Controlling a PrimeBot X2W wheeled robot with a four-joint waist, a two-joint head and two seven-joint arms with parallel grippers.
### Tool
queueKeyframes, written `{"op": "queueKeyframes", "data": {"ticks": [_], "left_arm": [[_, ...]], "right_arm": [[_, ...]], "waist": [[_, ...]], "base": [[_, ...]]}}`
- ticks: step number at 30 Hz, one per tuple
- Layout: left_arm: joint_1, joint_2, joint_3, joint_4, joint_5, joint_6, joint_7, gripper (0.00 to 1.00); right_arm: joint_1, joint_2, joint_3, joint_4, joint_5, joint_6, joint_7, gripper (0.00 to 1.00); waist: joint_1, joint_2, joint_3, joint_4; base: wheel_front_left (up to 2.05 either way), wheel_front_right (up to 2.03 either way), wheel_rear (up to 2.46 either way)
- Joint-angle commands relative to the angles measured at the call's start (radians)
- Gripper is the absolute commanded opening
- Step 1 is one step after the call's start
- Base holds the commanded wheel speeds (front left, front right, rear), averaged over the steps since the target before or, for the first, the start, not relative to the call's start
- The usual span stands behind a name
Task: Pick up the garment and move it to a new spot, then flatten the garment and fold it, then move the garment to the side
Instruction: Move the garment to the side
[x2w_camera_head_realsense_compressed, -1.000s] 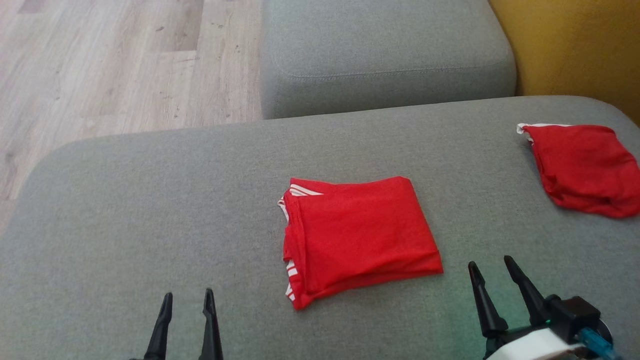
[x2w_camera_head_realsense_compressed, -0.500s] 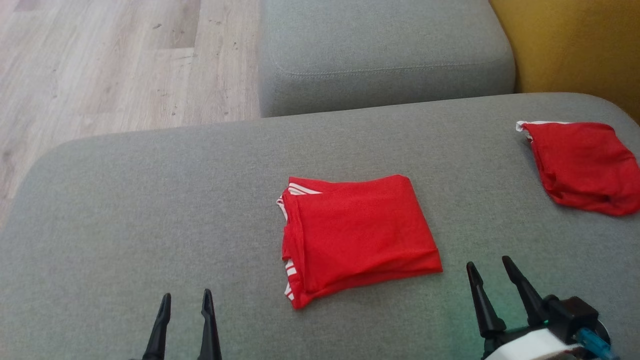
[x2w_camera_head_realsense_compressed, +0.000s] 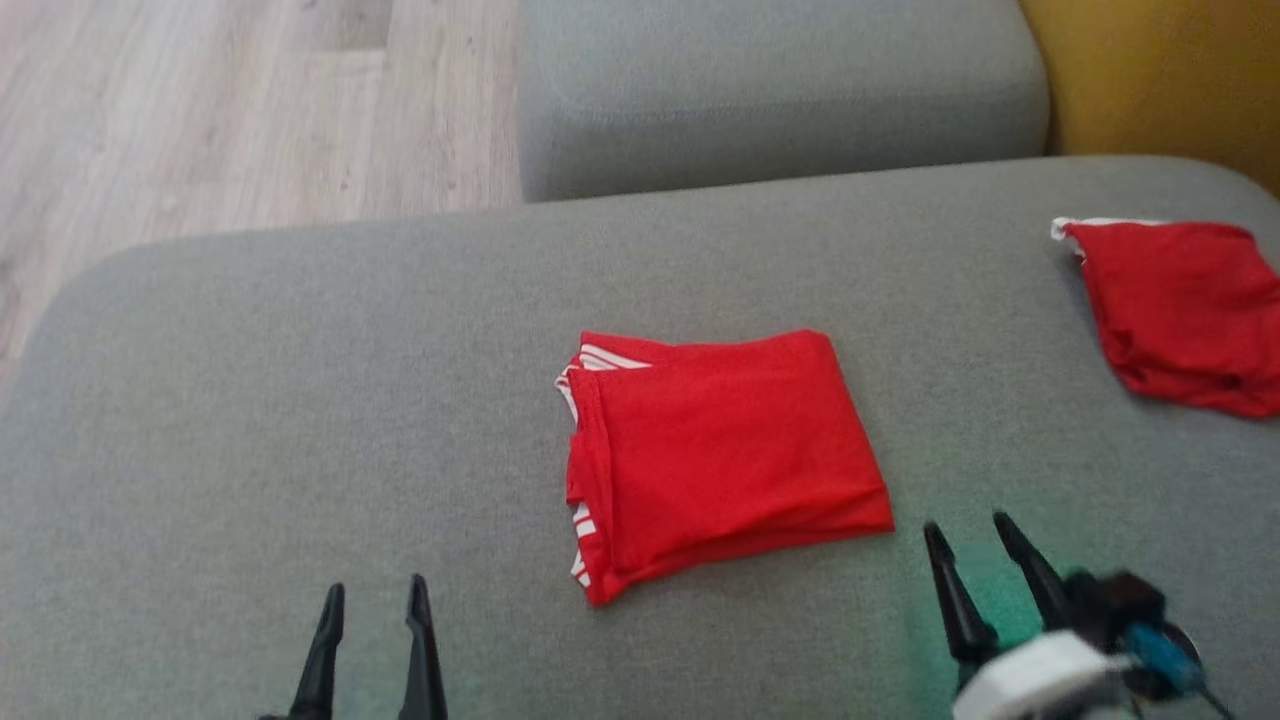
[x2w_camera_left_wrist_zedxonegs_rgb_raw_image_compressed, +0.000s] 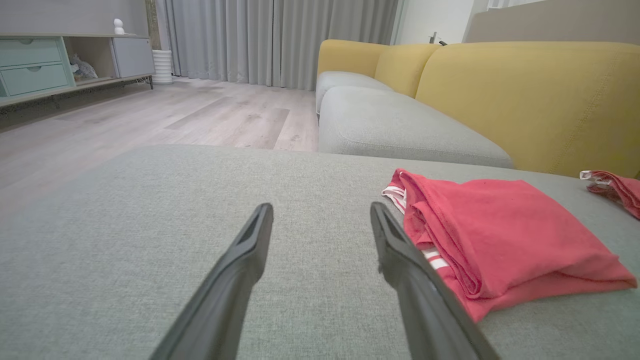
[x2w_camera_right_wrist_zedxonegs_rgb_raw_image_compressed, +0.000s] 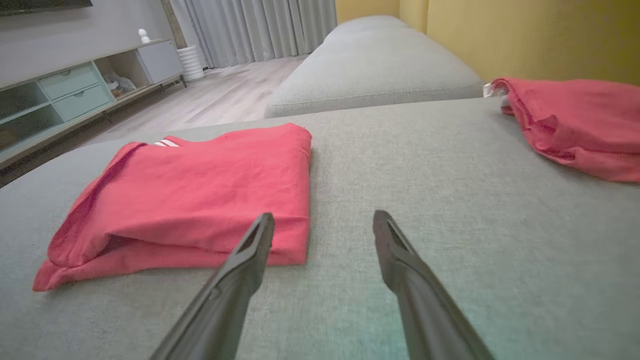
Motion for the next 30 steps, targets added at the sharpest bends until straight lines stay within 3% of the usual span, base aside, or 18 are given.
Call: {"op": "queueKeyframes", "data": {"ticks": [1, 15, 16, 18, 19, 25, 30], "left_arm": [[-0.055, -0.006, 0.019, -0.033, 0.006, 0.005, -0.006, 1.0], [-0.15, -0.006, -0.049, -0.03, -0.001, 0.032, -0.006, 1.0], [-0.155, -0.006, -0.051, -0.03, -0.002, 0.034, -0.006, 1.0], [-0.165, -0.006, -0.054, -0.031, -0.005, 0.038, -0.006, 1.0], [-0.169, -0.006, -0.054, -0.034, -0.007, 0.041, -0.006, 1.0], [-0.187, -0.006, -0.053, -0.044, -0.019, 0.051, -0.006, 1.0], [-0.216, -0.006, -0.056, -0.042, -0.022, 0.052, -0.006, 1.0]], "right_arm": [[-0.089, -0.004, 0.031, 0.002, 0.013, 0.007, -0.01, 1.0], [-0.442, 0.019, 0.102, 0.338, 0.102, 0.007, 0.171, 1.0], [-0.451, 0.023, 0.116, 0.359, 0.11, 0.007, 0.182, 0.77], [-0.463, 0.03, 0.145, 0.381, 0.139, 0.007, 0.192, 0.11], [-0.469, 0.032, 0.157, 0.382, 0.156, 0.007, 0.187, 0.0], [-0.519, -0.02, 0.202, 0.361, 0.189, 0.007, 0.132, 0.0], [-0.615, -0.109, 0.196, 0.329, 0.169, 0.007, 0.1, 0.0]], "waist": [[0.0, 0.0, 0.024, 0.006], [0.0, 0.0, 0.16, 0.069], [0.0, 0.0, 0.165, 0.072], [0.0, 0.0, 0.176, 0.076], [0.0, 0.0, 0.182, 0.075], [0.0, 0.0, 0.227, 0.048], [0.0, 0.0, 0.282, 0.005]], "base": [[0.0, 0.0, 0.0], [0.0, 0.0, 0.0], [0.0, 0.0, 0.0], [0.0, 0.0, 0.0], [0.0, 0.0, 0.0], [0.0, 0.0, 0.0], [0.0, 0.0, 0.0]]}}
